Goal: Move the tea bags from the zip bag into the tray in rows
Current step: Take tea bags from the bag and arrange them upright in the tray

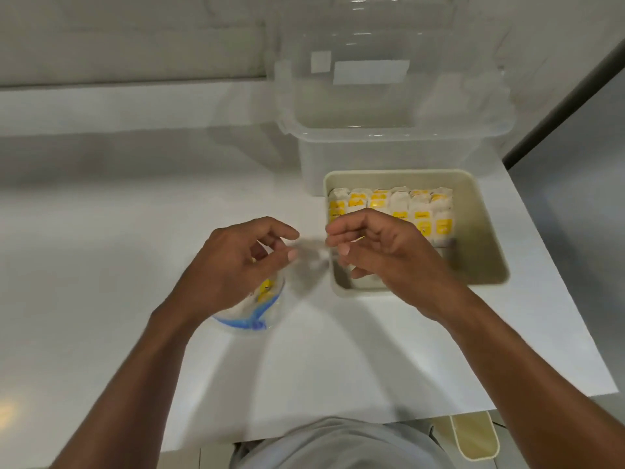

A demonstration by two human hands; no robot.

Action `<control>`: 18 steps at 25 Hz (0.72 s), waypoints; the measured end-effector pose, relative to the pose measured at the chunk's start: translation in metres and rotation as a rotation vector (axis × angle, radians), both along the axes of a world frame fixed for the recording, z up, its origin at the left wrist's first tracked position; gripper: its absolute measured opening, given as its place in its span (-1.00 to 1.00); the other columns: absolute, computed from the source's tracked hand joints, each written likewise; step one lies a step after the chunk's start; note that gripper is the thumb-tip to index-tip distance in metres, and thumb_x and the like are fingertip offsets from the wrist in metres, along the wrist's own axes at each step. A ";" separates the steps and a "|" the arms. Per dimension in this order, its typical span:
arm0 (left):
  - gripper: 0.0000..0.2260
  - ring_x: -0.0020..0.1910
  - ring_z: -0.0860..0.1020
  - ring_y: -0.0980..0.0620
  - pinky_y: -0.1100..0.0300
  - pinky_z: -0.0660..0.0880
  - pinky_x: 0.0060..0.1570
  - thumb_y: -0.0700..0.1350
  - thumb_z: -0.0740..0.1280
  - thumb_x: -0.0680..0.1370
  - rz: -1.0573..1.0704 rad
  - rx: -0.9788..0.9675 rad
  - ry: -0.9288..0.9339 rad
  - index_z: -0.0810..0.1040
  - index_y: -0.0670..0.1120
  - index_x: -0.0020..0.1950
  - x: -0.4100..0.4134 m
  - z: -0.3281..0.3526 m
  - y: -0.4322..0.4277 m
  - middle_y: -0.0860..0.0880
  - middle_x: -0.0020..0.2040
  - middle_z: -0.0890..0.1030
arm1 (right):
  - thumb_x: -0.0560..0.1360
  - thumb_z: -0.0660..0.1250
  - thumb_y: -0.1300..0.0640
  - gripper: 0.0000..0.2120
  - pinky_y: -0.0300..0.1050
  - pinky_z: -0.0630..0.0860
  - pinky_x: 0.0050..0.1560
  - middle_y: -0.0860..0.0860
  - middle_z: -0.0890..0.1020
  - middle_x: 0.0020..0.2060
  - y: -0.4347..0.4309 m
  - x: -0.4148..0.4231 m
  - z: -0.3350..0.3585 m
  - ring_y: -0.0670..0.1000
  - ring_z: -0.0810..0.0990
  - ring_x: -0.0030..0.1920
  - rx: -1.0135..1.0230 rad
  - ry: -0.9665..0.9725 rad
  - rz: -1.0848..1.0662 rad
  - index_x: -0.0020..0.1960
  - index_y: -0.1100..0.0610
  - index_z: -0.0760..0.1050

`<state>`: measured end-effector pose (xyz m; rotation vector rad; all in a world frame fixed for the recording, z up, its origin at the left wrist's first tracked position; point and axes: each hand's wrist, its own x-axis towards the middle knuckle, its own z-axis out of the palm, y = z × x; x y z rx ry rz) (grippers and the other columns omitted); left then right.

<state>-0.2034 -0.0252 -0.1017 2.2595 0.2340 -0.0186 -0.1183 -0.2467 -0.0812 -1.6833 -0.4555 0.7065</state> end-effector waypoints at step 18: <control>-0.74 0.09 0.60 -0.03 0.15 0.45 -0.03 0.13 0.39 0.51 -0.008 0.488 0.251 0.56 0.25 0.20 -0.058 -0.062 0.058 0.16 0.12 0.64 | 0.55 0.29 0.03 -0.71 0.00 0.56 -0.05 -0.18 0.54 0.22 0.092 -0.060 -0.093 -0.01 0.63 0.03 -0.683 -0.699 0.299 0.25 -0.17 0.50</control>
